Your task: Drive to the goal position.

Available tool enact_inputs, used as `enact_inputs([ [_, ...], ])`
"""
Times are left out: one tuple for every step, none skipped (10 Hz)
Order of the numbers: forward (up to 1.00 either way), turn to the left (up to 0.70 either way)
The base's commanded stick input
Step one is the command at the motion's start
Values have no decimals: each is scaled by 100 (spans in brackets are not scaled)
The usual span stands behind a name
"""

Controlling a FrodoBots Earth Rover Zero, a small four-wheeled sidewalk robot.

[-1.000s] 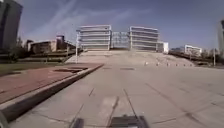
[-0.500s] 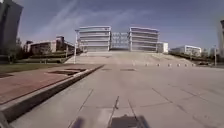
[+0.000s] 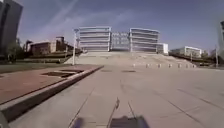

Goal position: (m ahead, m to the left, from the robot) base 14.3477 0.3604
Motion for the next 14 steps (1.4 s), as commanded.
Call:
enact_inputs([
  [70,0],
  [70,0],
  [70,0],
  [70,0],
  [70,0],
  [70,0],
  [70,0],
  [70,0],
  [70,0],
  [70,0],
  [70,0],
  [70,0],
  [70,0],
  [70,0],
])
